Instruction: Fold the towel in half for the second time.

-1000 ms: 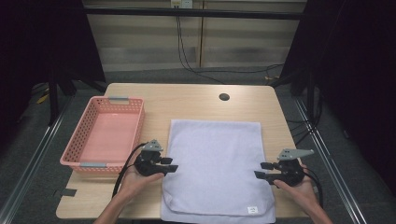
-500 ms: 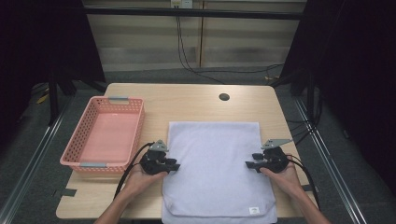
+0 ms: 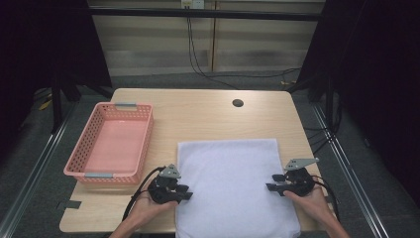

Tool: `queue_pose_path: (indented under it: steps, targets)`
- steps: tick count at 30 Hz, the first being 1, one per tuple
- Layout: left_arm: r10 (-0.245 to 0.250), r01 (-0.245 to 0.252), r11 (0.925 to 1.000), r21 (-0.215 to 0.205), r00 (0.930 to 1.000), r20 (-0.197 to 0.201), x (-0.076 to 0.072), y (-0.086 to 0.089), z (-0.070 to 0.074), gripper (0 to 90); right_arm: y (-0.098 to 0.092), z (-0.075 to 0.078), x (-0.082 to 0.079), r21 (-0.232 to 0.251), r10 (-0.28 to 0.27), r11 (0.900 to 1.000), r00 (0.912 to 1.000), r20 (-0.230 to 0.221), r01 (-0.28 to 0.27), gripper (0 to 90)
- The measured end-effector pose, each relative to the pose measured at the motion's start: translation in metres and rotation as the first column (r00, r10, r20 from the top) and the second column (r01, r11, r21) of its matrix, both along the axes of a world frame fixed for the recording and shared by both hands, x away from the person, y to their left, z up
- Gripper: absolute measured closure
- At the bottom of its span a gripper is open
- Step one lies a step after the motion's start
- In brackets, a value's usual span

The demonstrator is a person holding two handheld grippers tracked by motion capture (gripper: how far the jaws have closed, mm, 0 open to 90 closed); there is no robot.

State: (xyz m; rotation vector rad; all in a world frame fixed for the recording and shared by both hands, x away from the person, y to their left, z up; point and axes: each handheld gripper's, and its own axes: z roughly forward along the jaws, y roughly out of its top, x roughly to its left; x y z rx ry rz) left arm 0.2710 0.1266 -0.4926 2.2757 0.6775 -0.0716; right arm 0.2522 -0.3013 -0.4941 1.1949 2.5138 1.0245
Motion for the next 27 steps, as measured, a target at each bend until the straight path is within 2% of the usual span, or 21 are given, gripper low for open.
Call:
queue_pose_path:
  steps: [6,9,10,13,15,16,18,19,21,22,24,25,27]
  targets:
    - [-0.032,0.031,0.9995,-0.008,0.9992,-0.023,-0.014,0.003,0.001,67.3,0.0,0.002,-0.014,0.004,0.007,1.0,0.9997,-0.024,-0.007,52.9]
    - [-0.053,0.053,0.9986,0.003,0.9978,-0.04,-0.024,0.005,0.003,65.4,0.002,0.003,-0.026,0.002,0.023,1.0,0.999,-0.038,-0.023,53.0]
    - [-0.07,0.07,0.9975,-0.006,0.9963,-0.05,-0.027,0.005,0.003,64.6,0.002,0.004,-0.032,0.001,0.031,1.0,0.9982,-0.052,-0.031,53.0]
    - [-0.108,0.109,0.994,0.012,0.9937,-0.029,-0.034,0.004,0.005,62.5,0.003,0.006,-0.042,-0.004,0.039,0.999,0.9973,-0.062,-0.039,53.0]
    - [-0.106,0.106,0.9943,0.011,0.9943,-0.012,-0.031,0.004,0.008,65.2,0.003,0.007,-0.045,-0.01,0.039,0.999,0.9977,-0.056,-0.04,56.6]
    - [-0.101,0.101,0.9949,0.004,0.9949,0.002,-0.027,0.005,0.009,66.3,0.002,0.008,-0.045,-0.015,0.032,0.999,0.9989,-0.034,-0.033,57.6]
    - [-0.05,0.051,0.9986,-0.017,0.9982,0.033,-0.012,0.006,0.012,67.7,-0.003,0.015,-0.037,0.02,-0.009,1.0,0.9996,0.025,0.008,59.2]
    - [-0.041,0.041,0.999,-0.016,0.9983,0.041,-0.009,0.006,0.013,69.0,-0.006,0.02,-0.03,0.039,-0.041,0.999,0.9974,0.06,0.038,60.9]
    - [0.005,-0.003,0.9994,-0.035,0.9983,0.058,0.008,0.008,0.016,70.4,-0.011,0.025,-0.018,0.054,-0.072,0.996,0.9932,0.092,0.067,62.5]
    - [0.029,-0.027,0.999,-0.036,0.997,0.072,0.015,0.008,0.017,71.0,-0.014,0.026,-0.01,0.052,-0.084,0.996,0.9913,0.101,0.079,62.0]
    - [0.063,-0.06,0.9973,-0.042,0.9952,0.075,0.029,0.009,0.016,71.2,-0.016,0.027,0.004,0.033,-0.104,0.994,0.9877,0.117,0.101,61.5]
    - [0.092,-0.087,0.9937,-0.072,0.9935,0.068,0.039,0.01,0.015,71.1,-0.017,0.027,0.012,0.022,-0.107,0.994,0.9874,0.116,0.106,61.3]
    - [0.114,-0.11,0.9921,-0.06,0.9918,0.058,0.053,0.01,0.014,70.6,-0.019,0.026,0.03,0.007,-0.125,0.992,0.9844,0.123,0.125,59.3]
